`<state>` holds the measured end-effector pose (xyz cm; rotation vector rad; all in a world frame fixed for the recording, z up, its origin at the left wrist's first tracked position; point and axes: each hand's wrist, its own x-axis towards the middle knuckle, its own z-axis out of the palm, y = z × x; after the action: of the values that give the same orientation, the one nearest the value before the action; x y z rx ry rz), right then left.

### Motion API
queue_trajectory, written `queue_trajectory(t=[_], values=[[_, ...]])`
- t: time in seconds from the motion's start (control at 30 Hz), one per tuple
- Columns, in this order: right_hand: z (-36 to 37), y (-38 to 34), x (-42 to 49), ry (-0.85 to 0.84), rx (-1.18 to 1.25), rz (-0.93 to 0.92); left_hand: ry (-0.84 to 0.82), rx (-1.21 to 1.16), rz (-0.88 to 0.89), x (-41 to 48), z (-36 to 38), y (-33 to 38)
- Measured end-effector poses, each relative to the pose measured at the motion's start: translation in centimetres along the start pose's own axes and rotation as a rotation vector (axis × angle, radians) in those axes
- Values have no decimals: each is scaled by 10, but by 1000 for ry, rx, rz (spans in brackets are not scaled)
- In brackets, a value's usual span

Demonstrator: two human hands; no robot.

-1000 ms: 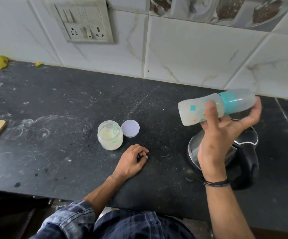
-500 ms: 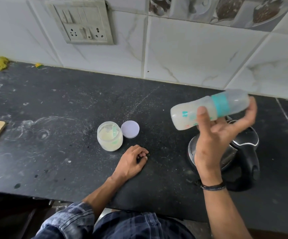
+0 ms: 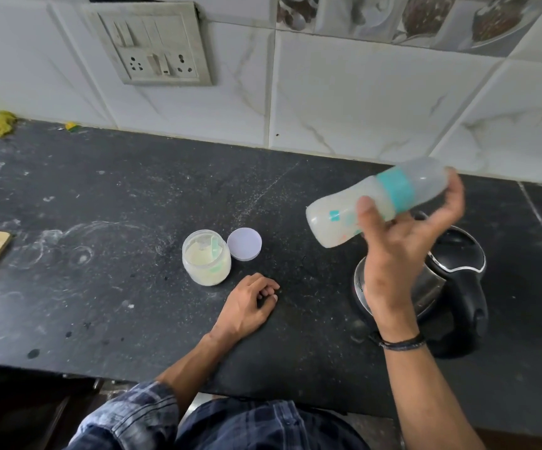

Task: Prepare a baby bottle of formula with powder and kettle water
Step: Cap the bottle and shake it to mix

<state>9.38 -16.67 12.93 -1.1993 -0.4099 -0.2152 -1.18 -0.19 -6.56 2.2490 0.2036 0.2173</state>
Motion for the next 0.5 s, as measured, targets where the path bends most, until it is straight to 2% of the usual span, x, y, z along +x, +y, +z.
queue_trajectory(t=[0.07, 0.17, 0.23, 0.3, 0.33, 0.43, 0.5], values=[[-3, 0, 9, 31, 2, 45, 3, 2, -4, 0, 2, -1], [-4, 0, 9, -92, -111, 89, -6, 14, -4, 0, 3, -4], [-3, -2, 3, -3, -81, -11, -10, 12, -3, -1, 3, -5], [-6, 0, 5, 97, 5, -32, -6, 11, -6, 1, 4, -5], [-6, -1, 8, 93, 18, 5, -4, 12, -8, 1, 4, -5], [-6, 1, 5, -89, -87, 60, -14, 19, -8, 1, 4, -7], [-5, 0, -2, -36, -83, -32, -17, 9, -2, 0, 4, -6]])
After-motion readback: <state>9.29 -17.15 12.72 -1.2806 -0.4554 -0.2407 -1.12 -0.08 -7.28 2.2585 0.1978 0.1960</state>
